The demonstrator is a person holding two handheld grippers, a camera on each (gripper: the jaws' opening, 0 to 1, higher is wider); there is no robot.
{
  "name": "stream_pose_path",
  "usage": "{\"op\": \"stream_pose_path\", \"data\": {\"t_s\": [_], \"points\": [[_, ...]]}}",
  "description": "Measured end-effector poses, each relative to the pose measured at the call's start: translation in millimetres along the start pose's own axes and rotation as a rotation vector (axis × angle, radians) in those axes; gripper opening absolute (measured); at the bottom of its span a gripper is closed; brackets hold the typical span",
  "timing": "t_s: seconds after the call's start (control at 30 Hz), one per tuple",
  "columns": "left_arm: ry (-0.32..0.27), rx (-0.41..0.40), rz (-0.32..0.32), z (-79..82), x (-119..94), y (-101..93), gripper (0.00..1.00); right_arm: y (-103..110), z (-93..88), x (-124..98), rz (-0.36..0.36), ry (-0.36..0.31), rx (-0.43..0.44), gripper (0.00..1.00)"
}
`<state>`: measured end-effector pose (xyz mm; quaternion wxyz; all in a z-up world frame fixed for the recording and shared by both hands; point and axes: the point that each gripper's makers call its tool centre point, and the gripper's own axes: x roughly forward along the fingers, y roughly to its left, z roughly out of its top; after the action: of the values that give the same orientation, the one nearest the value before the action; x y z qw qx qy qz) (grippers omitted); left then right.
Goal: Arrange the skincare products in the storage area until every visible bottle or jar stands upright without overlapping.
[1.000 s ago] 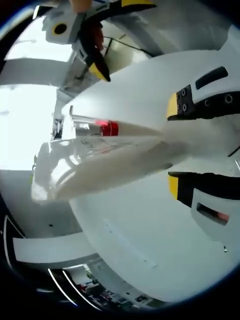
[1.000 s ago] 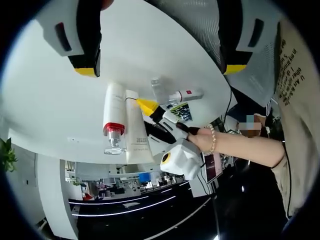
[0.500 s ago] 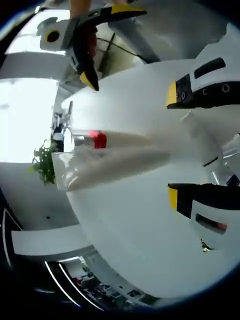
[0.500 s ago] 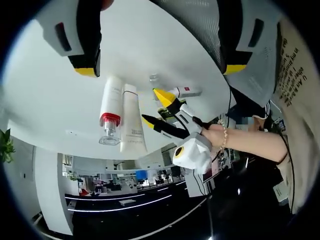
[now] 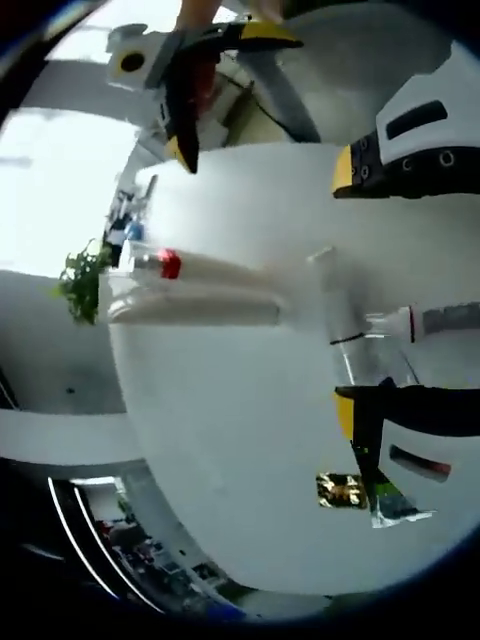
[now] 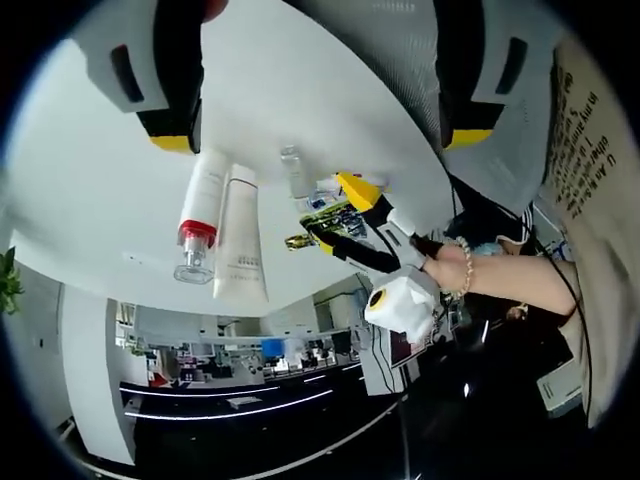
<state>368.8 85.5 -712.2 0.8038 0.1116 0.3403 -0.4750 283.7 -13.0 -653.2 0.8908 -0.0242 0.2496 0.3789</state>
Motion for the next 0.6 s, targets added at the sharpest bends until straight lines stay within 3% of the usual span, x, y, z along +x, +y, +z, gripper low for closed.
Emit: {"op": "stream_pose_path", "data": {"t_s": [0.13, 0.6], "points": [[0.014, -0.05, 0.027, -19.4, -11.0, 0.2, 0.79, 2.2, -2.4, -2.4, 0.0, -0.002, 0.009, 0.98], [-0.037, -0.195, 0.137, -52.4, -57.3, -8.3, 0.92, 10.1, -10.3, -4.0, 0.004, -0.004, 0.042, 0.97]]}}
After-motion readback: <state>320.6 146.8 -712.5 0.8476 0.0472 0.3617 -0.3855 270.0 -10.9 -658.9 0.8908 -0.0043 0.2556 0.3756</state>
